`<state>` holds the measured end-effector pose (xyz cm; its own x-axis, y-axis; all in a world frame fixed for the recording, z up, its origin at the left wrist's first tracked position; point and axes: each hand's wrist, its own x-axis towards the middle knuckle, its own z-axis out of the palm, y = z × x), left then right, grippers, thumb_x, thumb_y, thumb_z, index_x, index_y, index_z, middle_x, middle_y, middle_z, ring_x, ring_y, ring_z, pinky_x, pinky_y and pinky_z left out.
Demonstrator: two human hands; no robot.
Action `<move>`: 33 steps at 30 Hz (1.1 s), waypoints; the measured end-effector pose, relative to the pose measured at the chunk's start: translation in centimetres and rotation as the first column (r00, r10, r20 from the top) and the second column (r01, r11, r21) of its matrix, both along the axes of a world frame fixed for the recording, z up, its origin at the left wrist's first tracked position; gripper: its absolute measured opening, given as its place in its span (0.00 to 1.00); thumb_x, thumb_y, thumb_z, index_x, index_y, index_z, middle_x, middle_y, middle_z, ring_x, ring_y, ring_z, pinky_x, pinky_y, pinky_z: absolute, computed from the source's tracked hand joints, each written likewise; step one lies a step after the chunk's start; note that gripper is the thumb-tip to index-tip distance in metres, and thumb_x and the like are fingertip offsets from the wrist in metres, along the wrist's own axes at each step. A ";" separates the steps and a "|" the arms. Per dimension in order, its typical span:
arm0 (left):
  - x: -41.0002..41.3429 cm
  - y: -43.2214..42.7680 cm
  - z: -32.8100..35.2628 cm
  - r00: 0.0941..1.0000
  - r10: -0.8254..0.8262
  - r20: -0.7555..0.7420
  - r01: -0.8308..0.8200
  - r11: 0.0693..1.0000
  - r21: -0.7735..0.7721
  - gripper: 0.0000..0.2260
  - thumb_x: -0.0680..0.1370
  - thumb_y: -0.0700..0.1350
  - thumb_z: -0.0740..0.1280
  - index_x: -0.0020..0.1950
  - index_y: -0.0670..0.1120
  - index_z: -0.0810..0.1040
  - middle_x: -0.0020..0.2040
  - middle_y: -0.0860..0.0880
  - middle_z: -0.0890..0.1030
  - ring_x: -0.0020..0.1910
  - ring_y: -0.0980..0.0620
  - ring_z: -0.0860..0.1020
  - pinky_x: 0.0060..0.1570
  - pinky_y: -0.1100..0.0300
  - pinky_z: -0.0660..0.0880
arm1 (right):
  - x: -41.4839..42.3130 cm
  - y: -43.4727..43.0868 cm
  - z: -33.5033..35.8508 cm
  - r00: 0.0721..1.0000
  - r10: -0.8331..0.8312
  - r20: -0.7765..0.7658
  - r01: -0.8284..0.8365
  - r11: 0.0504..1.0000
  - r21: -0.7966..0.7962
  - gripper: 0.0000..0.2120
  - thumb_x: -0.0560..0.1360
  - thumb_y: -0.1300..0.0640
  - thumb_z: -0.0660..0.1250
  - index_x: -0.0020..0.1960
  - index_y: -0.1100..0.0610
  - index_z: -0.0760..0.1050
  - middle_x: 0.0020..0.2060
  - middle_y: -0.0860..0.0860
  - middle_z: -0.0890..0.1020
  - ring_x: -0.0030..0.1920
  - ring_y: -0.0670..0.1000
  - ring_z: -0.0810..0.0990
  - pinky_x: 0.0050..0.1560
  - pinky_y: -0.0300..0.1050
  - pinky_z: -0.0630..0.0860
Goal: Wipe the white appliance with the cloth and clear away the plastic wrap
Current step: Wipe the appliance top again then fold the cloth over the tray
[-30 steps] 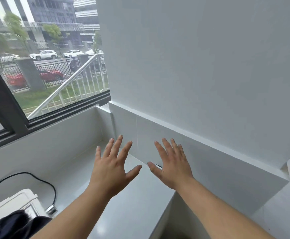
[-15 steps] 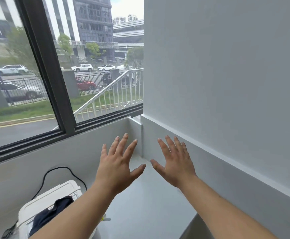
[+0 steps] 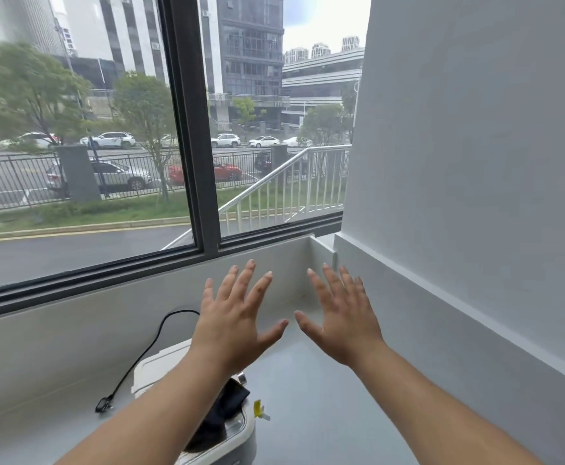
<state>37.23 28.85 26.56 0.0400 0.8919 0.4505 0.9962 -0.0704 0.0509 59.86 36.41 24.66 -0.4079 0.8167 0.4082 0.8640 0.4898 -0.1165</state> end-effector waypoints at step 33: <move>-13.0 -10.9 -8.1 0.978 0.207 -0.006 -0.202 0.951 -0.233 0.40 0.74 0.77 0.50 0.83 0.62 0.53 0.86 0.54 0.48 0.85 0.49 0.48 0.80 0.38 0.44 | -17.0 -6.8 -6.0 0.947 0.309 0.082 -0.302 0.949 -0.094 0.40 0.76 0.25 0.50 0.83 0.42 0.53 0.84 0.51 0.57 0.84 0.58 0.47 0.82 0.62 0.41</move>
<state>24.23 17.91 18.48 -0.1606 0.9599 0.2296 0.9868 0.1507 0.0601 42.86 29.57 18.68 -0.6763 0.6749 0.2951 0.6834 0.7244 -0.0905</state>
